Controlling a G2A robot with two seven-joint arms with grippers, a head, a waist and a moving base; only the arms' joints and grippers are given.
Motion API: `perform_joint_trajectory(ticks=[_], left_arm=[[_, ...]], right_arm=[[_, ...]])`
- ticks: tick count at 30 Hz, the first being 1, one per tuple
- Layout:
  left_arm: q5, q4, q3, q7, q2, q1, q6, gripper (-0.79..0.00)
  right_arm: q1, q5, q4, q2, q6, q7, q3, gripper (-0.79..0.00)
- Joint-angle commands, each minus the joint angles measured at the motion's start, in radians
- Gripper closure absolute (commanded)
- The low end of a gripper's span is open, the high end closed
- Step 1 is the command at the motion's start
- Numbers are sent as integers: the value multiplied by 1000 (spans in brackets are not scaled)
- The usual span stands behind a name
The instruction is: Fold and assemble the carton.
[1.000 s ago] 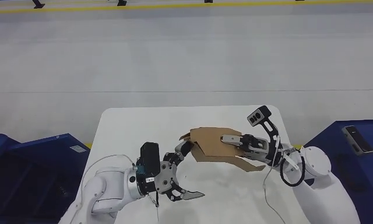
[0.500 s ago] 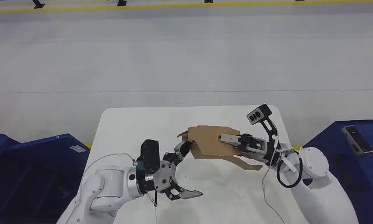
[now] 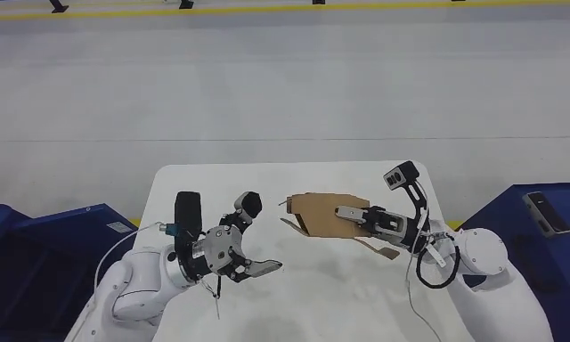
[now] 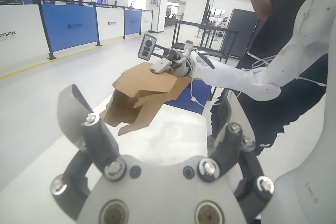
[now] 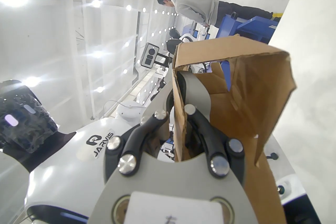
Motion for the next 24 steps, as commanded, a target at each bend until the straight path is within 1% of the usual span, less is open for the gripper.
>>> perform_joint_trajectory(ticks=[1, 5, 7, 9, 11, 15, 17, 21, 24], left_arm=[[-49, -18, -2, -48, 5, 5, 11, -785], [-194, -45, 40, -206, 15, 9, 65, -785], [-261, -49, 59, -284, 20, -6, 109, -785], [-340, -43, 81, -344, 22, -23, 141, -785], [-380, -36, 86, -380, 24, -45, 167, -785], [-397, -27, 95, -406, 26, -63, 191, -785], [-401, -30, 87, -390, 26, -65, 187, -785], [-404, -48, 54, -350, 29, -48, 187, -785], [-438, -67, 46, -353, 31, -28, 200, -785]], right_arm=[[-3, -9, -2, 0, -4, 6, -3, 0], [-7, -29, -8, 1, -10, 14, -11, 0], [-9, -36, -10, 2, -12, 15, -14, 0], [-12, -38, -13, 2, -13, 16, -16, 0], [-13, -41, -14, 2, -16, 17, -16, 0], [-16, -40, -15, 3, -19, 19, -17, 0], [-17, -41, -15, 3, -21, 19, -18, 0], [-19, -46, -13, 4, -27, 14, -20, 0], [-21, -54, -17, 4, -31, 11, -24, 0]])
